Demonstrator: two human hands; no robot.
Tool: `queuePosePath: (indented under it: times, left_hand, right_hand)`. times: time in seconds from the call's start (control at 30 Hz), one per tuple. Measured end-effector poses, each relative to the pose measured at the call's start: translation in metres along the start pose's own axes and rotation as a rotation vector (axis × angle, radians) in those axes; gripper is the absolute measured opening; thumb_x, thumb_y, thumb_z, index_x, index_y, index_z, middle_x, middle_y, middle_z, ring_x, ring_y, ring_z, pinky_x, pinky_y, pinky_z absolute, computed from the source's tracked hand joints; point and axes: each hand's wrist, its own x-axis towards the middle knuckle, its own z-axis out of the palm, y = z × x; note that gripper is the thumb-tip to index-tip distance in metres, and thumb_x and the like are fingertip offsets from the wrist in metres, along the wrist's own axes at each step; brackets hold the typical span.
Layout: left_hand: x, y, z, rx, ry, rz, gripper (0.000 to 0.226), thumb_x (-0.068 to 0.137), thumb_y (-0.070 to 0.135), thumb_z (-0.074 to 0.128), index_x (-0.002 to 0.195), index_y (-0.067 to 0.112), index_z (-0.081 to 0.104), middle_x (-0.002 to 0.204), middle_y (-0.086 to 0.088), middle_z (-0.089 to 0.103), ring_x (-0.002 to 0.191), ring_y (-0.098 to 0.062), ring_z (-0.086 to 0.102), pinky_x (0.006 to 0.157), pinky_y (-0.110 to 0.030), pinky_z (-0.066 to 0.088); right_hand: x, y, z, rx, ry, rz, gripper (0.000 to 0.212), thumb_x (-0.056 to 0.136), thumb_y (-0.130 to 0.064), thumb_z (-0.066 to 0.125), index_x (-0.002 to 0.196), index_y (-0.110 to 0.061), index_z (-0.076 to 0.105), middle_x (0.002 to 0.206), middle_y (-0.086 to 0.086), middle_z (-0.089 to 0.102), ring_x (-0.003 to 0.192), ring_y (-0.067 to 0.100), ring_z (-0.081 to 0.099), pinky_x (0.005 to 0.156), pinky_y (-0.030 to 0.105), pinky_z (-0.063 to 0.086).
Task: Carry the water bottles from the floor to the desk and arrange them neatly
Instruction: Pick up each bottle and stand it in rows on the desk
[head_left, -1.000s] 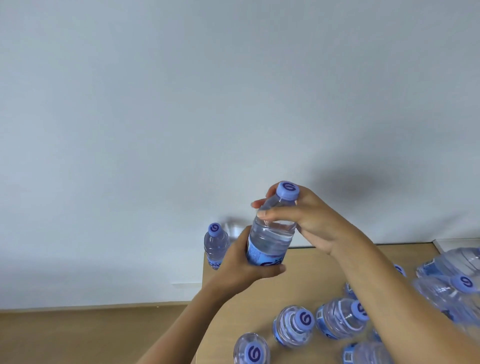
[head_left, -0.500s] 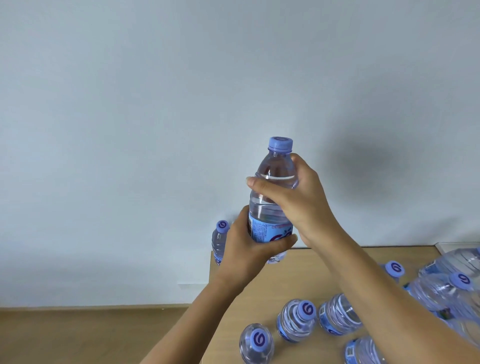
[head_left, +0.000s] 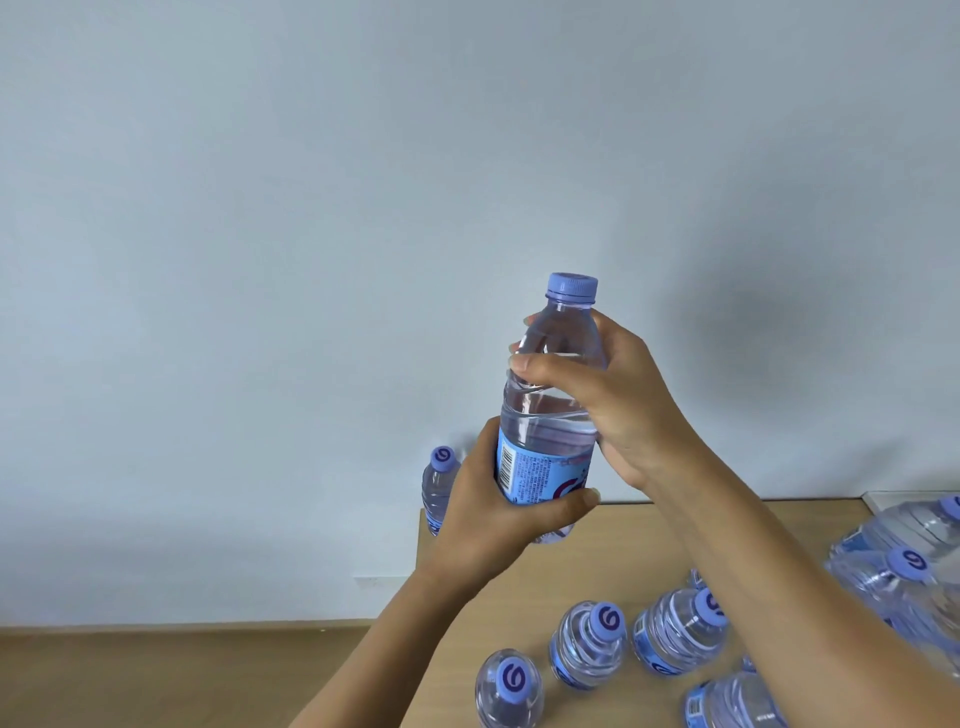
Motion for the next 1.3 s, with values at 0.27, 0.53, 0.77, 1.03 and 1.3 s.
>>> queuePosePath:
  times: [0.27,0.53,0.77,1.03,1.3]
  left_hand:
    - [-0.001,0.004,0.010,0.022,0.151,0.054,0.048,0.062,0.022,0.086,0.101,0.021,0.059,0.081,-0.003,0.071,0.066,-0.018,0.069,0.053,-0.026,0.054]
    - [-0.004,0.009,0.012,0.037,0.120,0.065,0.061,0.062,0.013,0.090,0.111,0.023,0.055,0.093,0.000,0.070,0.079,-0.021,0.071,0.060,-0.029,0.057]
    - [-0.003,0.017,0.002,0.027,0.017,0.068,0.062,0.061,0.009,0.087,0.115,0.015,0.056,0.097,0.000,0.072,0.086,-0.016,0.071,0.069,-0.026,0.058]
    - [-0.003,0.014,0.009,0.132,0.191,0.092,0.059,0.057,0.030,0.087,0.108,0.028,0.057,0.091,0.006,0.073,0.080,-0.016,0.072,0.068,-0.039,0.061]
    - [-0.004,0.018,0.012,0.172,0.180,0.111,0.068,0.053,0.032,0.092,0.109,0.036,0.053,0.096,0.013,0.070,0.085,-0.009,0.070,0.069,-0.026,0.058]
  right_hand:
    - [-0.007,0.002,0.013,-0.157,0.171,-0.096,0.041,0.067,-0.030,0.084,0.101,-0.024,0.062,0.095,-0.011,0.072,0.081,0.007,0.072,0.065,0.016,0.053]
    - [-0.003,-0.005,0.011,-0.135,0.175,-0.104,0.034,0.062,-0.019,0.080,0.092,-0.024,0.064,0.090,-0.011,0.071,0.077,0.011,0.072,0.066,0.026,0.056]
    - [0.002,-0.018,0.001,-0.010,-0.072,-0.095,0.041,0.063,-0.012,0.081,0.101,-0.012,0.065,0.093,0.006,0.070,0.082,0.017,0.071,0.071,0.028,0.057]
    - [0.000,-0.017,0.011,-0.183,0.090,-0.107,0.048,0.064,-0.029,0.087,0.104,-0.023,0.061,0.099,-0.011,0.071,0.091,0.008,0.071,0.080,0.030,0.057]
    - [0.004,-0.021,0.007,-0.111,0.066,-0.105,0.045,0.060,-0.018,0.082,0.101,-0.016,0.063,0.088,-0.009,0.072,0.080,0.011,0.071,0.071,0.027,0.058]
